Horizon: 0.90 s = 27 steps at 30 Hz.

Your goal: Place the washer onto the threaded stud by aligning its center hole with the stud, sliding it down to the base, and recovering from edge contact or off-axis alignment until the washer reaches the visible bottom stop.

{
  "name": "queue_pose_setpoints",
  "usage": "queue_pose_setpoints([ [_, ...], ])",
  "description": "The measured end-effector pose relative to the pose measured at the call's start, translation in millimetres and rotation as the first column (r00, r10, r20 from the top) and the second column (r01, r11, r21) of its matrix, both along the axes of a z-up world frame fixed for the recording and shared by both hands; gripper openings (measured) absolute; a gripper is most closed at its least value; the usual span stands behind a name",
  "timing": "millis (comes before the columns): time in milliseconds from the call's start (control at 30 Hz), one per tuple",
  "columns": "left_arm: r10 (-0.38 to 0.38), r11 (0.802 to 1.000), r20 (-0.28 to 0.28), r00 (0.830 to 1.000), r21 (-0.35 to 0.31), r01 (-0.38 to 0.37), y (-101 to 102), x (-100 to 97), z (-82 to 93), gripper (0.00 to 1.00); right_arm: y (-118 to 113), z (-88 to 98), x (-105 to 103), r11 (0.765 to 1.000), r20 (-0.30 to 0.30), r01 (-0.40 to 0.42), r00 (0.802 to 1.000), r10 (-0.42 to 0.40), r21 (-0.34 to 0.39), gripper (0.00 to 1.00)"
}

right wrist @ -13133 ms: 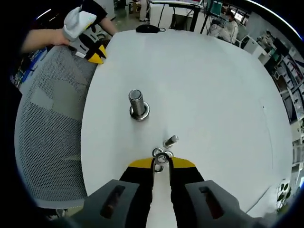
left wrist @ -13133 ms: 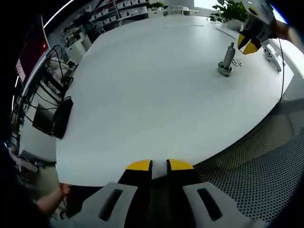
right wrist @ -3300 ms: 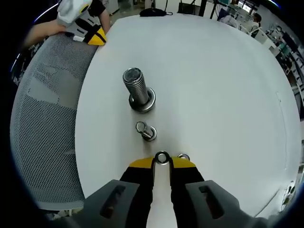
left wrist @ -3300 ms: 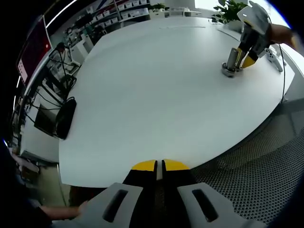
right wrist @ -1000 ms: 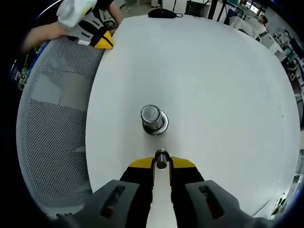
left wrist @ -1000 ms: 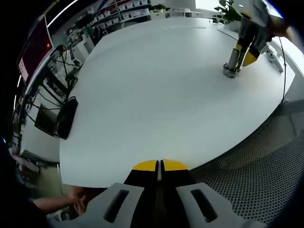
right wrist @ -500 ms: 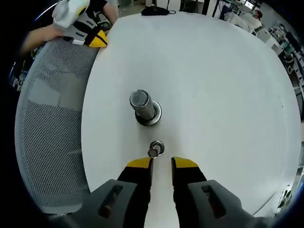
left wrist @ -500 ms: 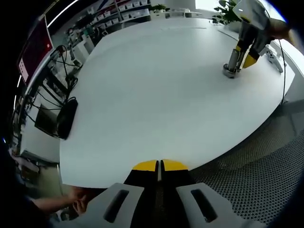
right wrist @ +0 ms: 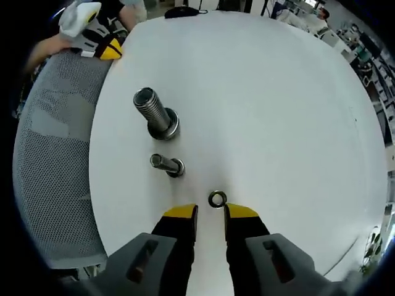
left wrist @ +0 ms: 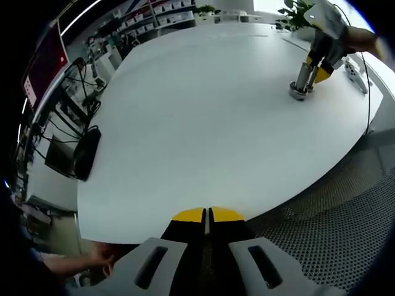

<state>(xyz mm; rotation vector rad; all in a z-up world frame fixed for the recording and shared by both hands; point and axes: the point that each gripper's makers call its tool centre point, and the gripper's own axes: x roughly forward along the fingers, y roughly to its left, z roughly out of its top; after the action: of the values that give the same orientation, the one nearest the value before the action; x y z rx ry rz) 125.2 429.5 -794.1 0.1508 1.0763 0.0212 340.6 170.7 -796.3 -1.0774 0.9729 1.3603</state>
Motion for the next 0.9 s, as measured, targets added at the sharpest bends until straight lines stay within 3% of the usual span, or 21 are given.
queue_pose_setpoints([
  [667,0.002,1.000,0.001,1.000,0.001,-0.002,0.4,-0.4,0.6,0.00,6.1,-2.1,0.8,0.993,0.004,-0.113,0.994,0.114,-0.036,0.14],
  [900,0.002,1.000,0.002,1.000,0.001,-0.002,0.1,-0.1,1.0,0.00,6.9,-2.6,1.5,0.995,0.009,-0.097,0.995,0.097,-0.035,0.13],
])
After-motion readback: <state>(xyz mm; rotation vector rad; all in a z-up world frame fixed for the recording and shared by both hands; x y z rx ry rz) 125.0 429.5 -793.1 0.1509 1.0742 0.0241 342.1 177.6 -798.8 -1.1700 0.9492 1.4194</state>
